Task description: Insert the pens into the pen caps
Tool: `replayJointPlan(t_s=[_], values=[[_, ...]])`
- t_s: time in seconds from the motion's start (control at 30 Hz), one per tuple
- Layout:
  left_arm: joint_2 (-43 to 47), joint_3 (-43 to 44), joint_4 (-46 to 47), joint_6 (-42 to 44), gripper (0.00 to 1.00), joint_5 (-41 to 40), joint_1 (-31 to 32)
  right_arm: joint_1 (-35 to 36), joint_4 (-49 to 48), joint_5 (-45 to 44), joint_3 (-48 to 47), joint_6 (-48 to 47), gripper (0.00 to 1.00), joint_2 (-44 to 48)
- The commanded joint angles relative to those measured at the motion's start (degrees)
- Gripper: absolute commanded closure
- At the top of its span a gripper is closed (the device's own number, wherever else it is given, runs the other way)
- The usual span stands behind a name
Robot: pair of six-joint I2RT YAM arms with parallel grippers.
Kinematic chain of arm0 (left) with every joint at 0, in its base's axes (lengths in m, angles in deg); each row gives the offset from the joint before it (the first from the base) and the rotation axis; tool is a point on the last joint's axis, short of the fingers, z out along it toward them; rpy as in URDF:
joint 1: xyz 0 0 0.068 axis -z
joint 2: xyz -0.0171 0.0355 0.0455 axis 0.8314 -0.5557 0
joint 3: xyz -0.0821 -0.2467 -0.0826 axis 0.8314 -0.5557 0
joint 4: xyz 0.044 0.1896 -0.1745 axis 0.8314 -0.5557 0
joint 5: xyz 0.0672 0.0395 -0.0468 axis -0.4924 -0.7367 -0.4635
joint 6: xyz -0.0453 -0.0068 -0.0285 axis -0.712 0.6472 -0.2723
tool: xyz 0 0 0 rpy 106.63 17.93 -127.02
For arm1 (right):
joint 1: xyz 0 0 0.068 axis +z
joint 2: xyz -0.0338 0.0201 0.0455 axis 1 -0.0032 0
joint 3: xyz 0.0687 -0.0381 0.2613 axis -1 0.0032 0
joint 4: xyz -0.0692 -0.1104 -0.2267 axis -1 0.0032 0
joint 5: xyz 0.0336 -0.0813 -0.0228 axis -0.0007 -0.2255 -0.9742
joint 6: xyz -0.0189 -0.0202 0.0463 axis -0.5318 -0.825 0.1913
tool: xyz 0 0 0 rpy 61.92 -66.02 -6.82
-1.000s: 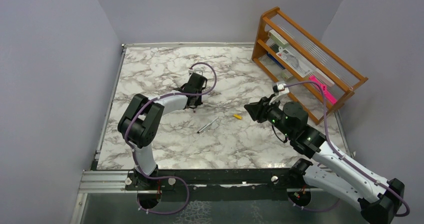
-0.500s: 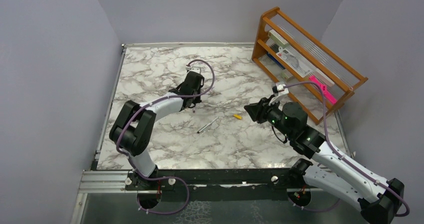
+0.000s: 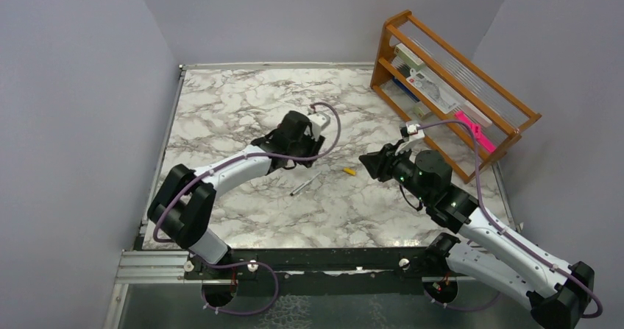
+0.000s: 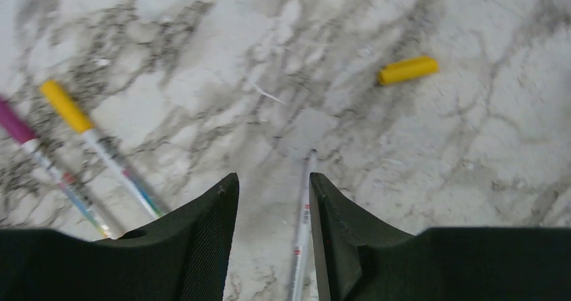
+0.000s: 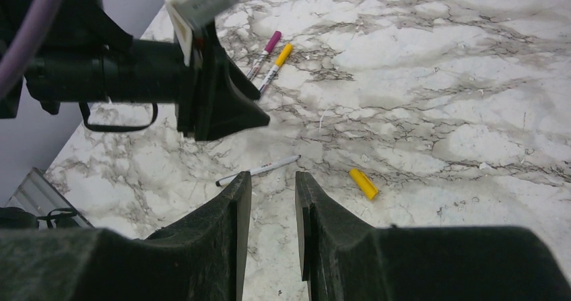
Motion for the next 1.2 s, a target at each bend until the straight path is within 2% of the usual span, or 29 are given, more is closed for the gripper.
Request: replayJointPlan(t_s=[0.0,0.1,0.3,0.57,0.73,0.8,0.87,0.93,1.03,1.17], values=[[-3.5,2.7,-10.4,7.6,0.55,4.2,4.0,0.1,-0.9,0.7,0.0,0.1,0.7,-0.6],[-5.8,3.3,-13.2,8.5,0.55,4.9,4.6,0.1,-1.2,0.6,0.1,0.1,0.7,-0.7],[-11.5,5.7,-17.7,8.4,0.54,0.5,5.7,0.1,-1.3,0.7,0.2,0.2,0.71,-1.2],[-12.8,6.0,-19.0,8.8,0.54,3.6,6.8,0.2,-0.9,0.0,0.2,-0.1,0.71,-1.1],[-15.2,6.4,-21.2,9.8,0.64,1.3,7.8,0.2,-1.3,0.1,0.5,0.1,0.71,-1.3],[-15.8,6.5,-21.7,10.0,0.82,0.1,8.4,0.2,-1.1,0.0,0.5,0.1,0.71,-1.2],[-16.0,6.4,-21.7,9.9,0.92,0.0,8.6,0.2,-1.1,0.0,0.6,0.2,0.71,-1.1],[-15.9,6.5,-21.6,9.6,0.98,1.3,8.7,0.1,-1.0,0.0,0.7,0.4,0.71,-1.0],[-15.3,7.2,-20.6,8.1,1.0,4.8,8.7,0.2,-0.5,-1.2,1.0,1.5,0.71,-1.0],[-12.8,6.7,-16.5,4.8,1.0,7.9,8.9,0.2,4.7,-11.1,-0.2,6.6,0.71,0.0]])
